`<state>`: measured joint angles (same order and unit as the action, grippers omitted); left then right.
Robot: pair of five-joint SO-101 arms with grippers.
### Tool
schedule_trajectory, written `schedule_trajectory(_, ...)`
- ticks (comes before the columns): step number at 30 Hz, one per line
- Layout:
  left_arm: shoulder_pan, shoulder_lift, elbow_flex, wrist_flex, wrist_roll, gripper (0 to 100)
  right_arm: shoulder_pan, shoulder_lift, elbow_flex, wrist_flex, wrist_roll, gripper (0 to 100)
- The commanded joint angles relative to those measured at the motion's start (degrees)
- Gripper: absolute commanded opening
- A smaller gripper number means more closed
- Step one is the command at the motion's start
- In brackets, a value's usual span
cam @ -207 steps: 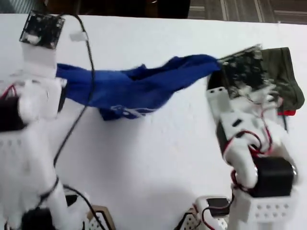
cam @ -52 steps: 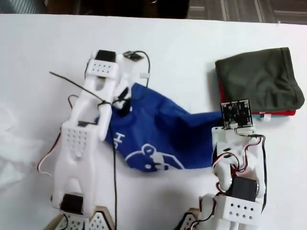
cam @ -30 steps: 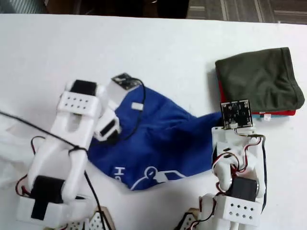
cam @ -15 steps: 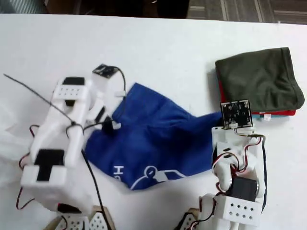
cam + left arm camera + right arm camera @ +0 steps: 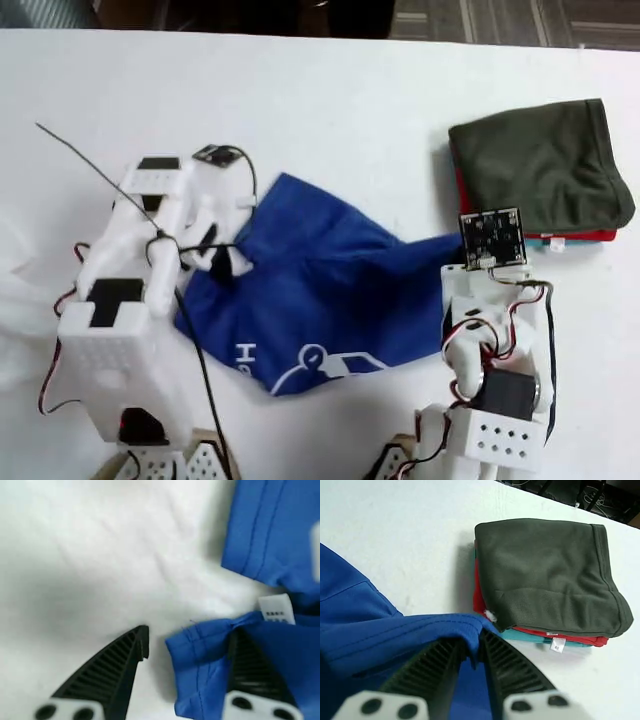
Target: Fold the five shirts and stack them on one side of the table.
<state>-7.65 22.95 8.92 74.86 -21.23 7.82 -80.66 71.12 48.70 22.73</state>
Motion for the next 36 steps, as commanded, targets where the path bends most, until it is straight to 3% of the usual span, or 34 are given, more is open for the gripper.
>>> schedule_trajectory(1, 1.93, 0.18, -0.4, 0.18, 0.62, 21, -0.66, -0.92, -0.62, 0.31, 0.0, 1.9)
schedule_trajectory(6, 1.85, -0.35, -0.4, 0.26, 0.62, 3, -0.66, -0.92, -0.44, 0.31, 0.0, 1.9)
schedule_trajectory(12, 2.11, -0.44, -3.47, 3.69, 3.08, 3, -0.66, -0.84, -0.35, 0.4, -0.09, 1.9)
schedule_trajectory(18, 2.11, -0.97, -16.75, 16.35, 3.34, 3, -0.4, 5.85, -2.46, -2.59, -0.09, 1.9)
schedule_trajectory(23, 2.2, -6.15, -30.81, 26.73, 3.34, 3, -0.57, 25.27, -19.08, -1.89, -0.79, 1.9)
schedule_trajectory(29, 2.11, -16.0, -34.07, 27.34, 3.43, 3, -1.71, 43.74, -43.96, 6.99, -2.46, 1.9)
schedule_trajectory(36, 1.76, -29.98, -34.24, 27.34, 3.25, 3, -4.79, 49.89, -67.52, 16.31, -2.9, 1.9)
